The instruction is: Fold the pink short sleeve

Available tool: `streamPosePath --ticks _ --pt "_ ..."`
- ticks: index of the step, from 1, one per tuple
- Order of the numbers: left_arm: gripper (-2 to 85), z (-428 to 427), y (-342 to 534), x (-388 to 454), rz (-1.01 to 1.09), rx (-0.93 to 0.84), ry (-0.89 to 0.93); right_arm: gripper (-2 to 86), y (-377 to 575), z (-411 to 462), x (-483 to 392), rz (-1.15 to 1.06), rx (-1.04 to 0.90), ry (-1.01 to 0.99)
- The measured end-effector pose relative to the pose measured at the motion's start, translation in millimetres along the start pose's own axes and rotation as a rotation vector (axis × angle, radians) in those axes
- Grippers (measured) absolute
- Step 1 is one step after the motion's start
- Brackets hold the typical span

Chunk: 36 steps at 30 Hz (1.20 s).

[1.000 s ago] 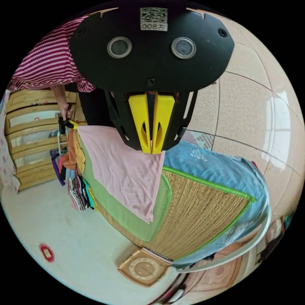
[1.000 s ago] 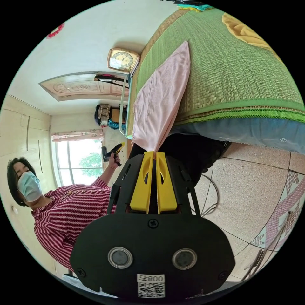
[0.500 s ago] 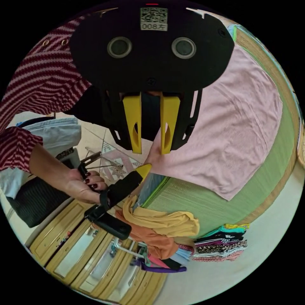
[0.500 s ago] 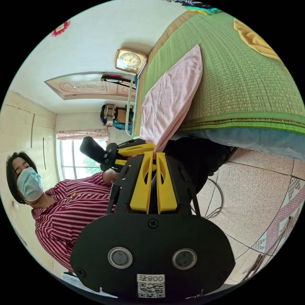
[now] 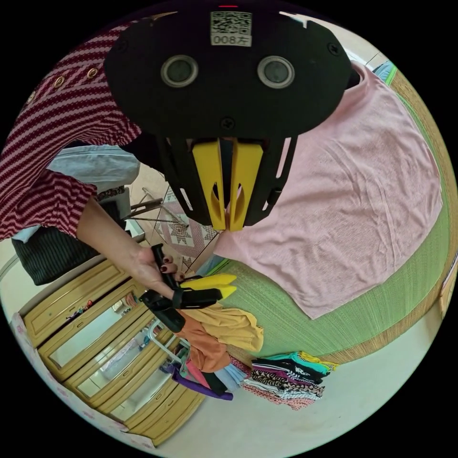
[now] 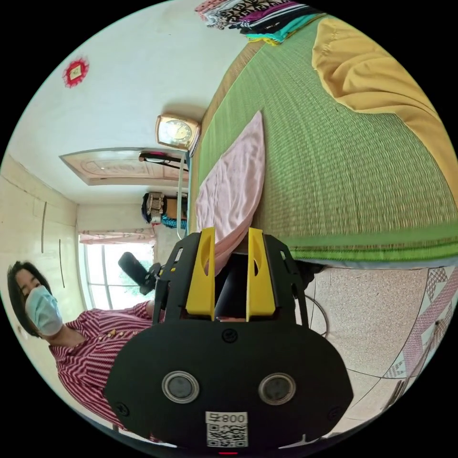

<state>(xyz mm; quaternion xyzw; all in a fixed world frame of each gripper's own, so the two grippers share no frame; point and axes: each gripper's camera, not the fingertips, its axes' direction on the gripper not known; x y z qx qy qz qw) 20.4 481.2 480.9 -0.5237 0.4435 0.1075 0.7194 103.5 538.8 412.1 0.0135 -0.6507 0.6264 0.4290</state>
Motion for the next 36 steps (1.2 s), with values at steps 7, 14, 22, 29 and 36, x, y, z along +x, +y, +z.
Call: streamPosePath --ticks 7,14,22,29,36 --pt "1.0 7 -6 -7 -0.006 0.030 0.034 12.9 -78 36 32 0.061 -0.038 0.062" --pt "1.0 19 -10 -23 -0.024 0.035 0.085 11.9 -140 61 57 0.082 -0.037 0.050" --pt "1.0 27 -17 -41 -0.045 0.042 0.134 8.8 -197 84 83 0.081 -0.046 0.012" --pt "1.0 29 -27 -54 -0.044 0.043 0.146 3.5 -231 107 109 0.073 -0.084 0.027" --pt "1.0 20 -40 -72 -0.061 0.068 0.161 2.0 -252 112 137 0.072 -0.086 0.022"
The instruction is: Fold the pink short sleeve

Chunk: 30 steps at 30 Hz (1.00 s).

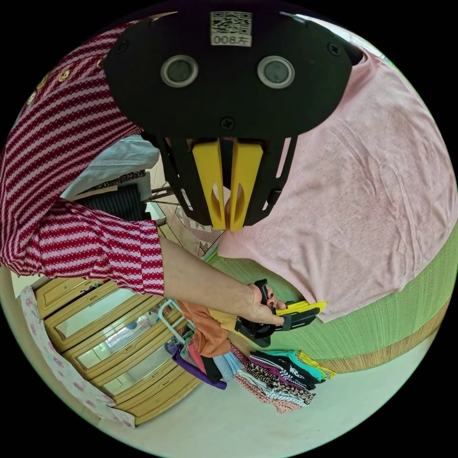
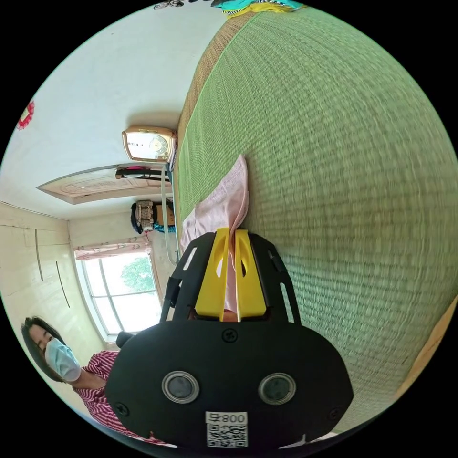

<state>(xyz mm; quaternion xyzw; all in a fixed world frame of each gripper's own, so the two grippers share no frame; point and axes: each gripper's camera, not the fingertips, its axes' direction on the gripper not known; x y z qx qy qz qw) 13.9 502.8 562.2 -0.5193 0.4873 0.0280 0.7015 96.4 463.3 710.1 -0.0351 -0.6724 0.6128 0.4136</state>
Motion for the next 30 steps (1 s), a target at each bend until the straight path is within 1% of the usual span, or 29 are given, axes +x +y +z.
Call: streamPosePath --ticks 6,10,15,19,24,30 --pt "1.0 -6 -18 3 0.040 0.017 0.053 1.6 -3 -29 31 0.019 0.049 0.031" --pt "1.0 -7 -17 13 0.059 0.001 0.098 1.4 20 -65 63 0.062 0.141 0.050" --pt "1.1 -28 4 12 0.005 0.012 0.171 1.4 49 -77 80 0.064 0.183 0.059" --pt "1.0 -64 21 5 -0.047 0.071 0.192 1.4 64 -62 69 0.013 0.203 0.033" --pt "0.9 -135 57 -11 -0.148 0.198 0.200 1.5 69 -23 31 -0.088 0.194 0.021" --pt "0.9 -216 117 -35 -0.313 0.335 0.156 1.5 68 64 -32 -0.230 0.133 0.060"
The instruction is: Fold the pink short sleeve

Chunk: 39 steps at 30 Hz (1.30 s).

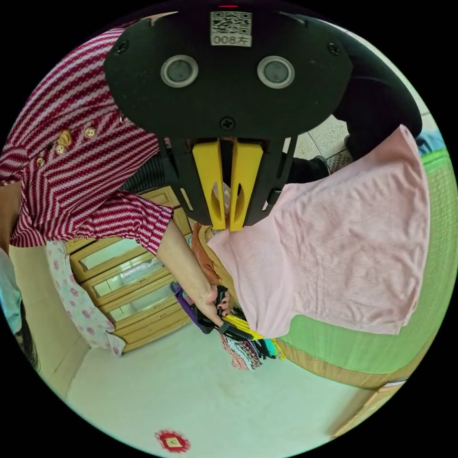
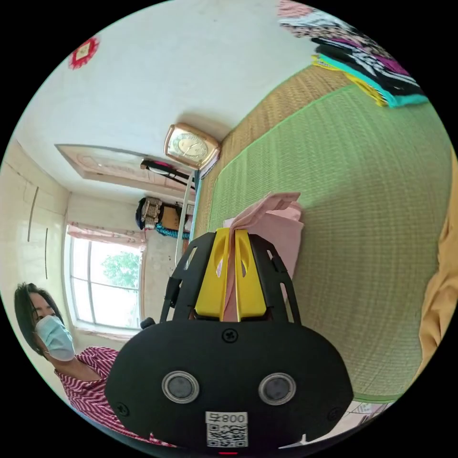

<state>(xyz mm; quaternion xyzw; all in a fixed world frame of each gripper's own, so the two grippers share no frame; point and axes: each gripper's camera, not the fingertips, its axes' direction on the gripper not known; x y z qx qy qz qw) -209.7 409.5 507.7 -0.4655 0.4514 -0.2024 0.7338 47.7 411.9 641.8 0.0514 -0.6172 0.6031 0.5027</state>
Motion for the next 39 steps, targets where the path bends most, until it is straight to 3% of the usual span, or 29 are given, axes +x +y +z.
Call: streamPosePath --ticks 8,14,27,39 --pt "0.9 -103 39 -38 -0.213 0.151 -0.088 1.6 5 164 -59 -0.132 -0.174 0.111" --pt "0.9 -144 48 -60 -0.332 0.169 -0.113 1.6 14 266 -49 -0.120 -0.273 0.189" --pt "0.8 -201 44 -84 -0.525 0.133 -0.049 1.8 23 399 -5 -0.098 -0.398 0.310" --pt "0.8 -243 33 -77 -0.580 0.045 -0.048 2.5 24 492 27 -0.124 -0.551 0.404"
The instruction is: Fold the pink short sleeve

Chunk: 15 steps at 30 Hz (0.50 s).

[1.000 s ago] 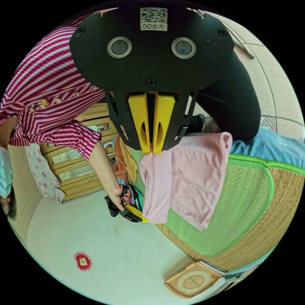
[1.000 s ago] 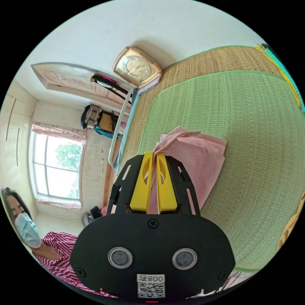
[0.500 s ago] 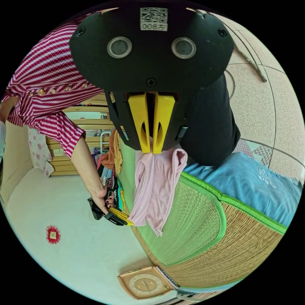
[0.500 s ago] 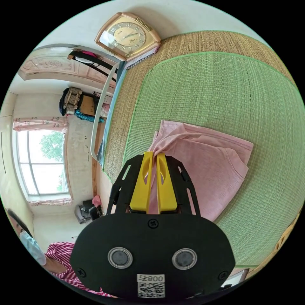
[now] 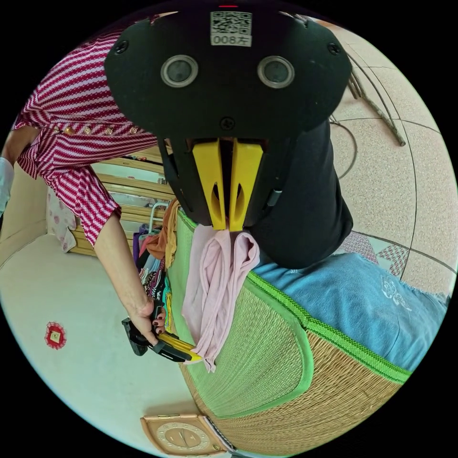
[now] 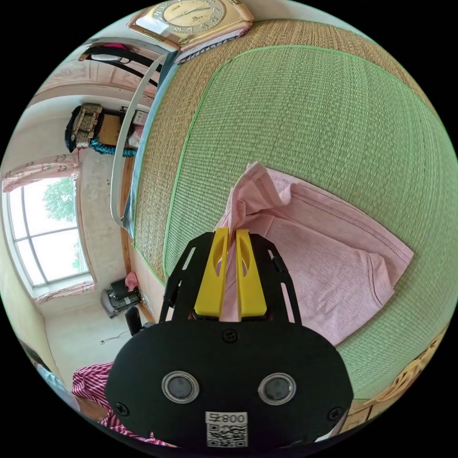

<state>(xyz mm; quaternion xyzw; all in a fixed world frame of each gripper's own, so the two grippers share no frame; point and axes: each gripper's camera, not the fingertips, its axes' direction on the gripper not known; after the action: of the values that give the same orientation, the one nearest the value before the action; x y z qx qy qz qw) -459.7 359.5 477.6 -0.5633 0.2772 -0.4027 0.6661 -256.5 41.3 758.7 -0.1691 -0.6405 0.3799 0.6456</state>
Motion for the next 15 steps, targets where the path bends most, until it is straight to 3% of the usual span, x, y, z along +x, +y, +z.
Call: streamPosePath --ticks 15 --pt "1.1 -41 20 16 0.020 -0.007 -0.014 5.8 3 -2 -1 -0.039 0.029 -0.058"
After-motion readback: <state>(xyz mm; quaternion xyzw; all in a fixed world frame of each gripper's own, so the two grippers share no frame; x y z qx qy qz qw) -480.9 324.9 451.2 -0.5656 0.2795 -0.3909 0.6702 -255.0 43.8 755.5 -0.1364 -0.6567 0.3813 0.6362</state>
